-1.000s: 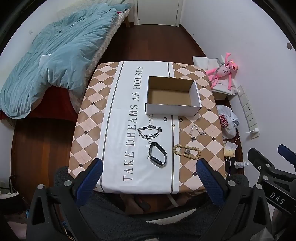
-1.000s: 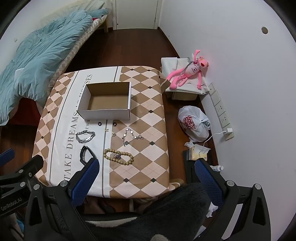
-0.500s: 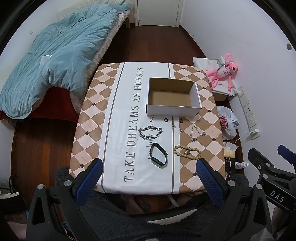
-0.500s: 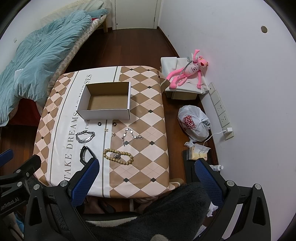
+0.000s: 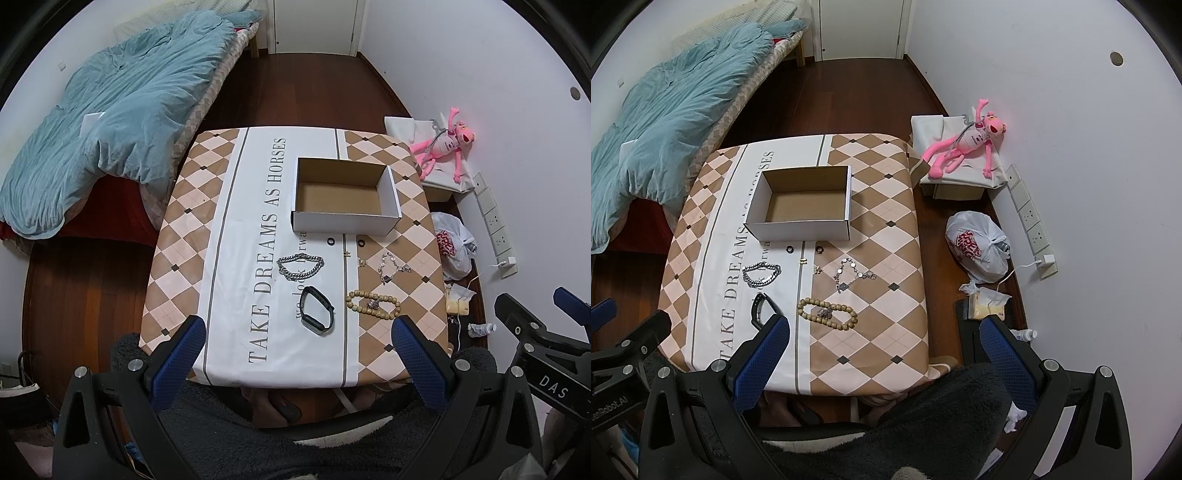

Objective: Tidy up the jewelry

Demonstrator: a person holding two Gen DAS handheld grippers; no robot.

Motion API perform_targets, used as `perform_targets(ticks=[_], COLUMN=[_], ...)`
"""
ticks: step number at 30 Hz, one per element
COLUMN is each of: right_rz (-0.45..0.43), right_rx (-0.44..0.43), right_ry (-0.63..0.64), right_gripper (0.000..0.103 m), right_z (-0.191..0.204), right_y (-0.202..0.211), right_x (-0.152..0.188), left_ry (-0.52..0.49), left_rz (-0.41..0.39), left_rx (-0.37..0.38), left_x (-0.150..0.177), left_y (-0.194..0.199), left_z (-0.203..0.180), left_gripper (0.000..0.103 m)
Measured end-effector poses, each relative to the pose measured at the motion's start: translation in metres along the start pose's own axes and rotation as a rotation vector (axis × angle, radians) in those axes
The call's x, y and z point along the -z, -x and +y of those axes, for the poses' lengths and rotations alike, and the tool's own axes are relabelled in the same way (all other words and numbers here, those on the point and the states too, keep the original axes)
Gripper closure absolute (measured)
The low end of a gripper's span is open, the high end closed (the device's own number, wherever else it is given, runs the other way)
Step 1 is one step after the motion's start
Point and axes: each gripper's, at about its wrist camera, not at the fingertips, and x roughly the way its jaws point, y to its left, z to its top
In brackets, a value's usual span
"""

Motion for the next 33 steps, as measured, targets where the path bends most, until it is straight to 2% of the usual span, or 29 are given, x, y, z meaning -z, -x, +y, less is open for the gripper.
perform_targets(ticks=[27, 33], right_rz=[-0.005, -0.009], right_rx=[0.001, 0.000], right_ry=[0.002, 0.002], right_gripper=[0.000, 0.000], right_z=[-0.006, 0.004], right_y=[0.008, 0.011], right_x=[-0.004, -0.002], left_ry=[-0.003, -0.003], left_rz=[-0.014, -0.014], left_rx=[-0.001, 0.000], left_x=[0.002, 0.001], left_y=[0.003, 0.004], left_z=[-0.002, -0.001], left_gripper=[0.000, 0.000])
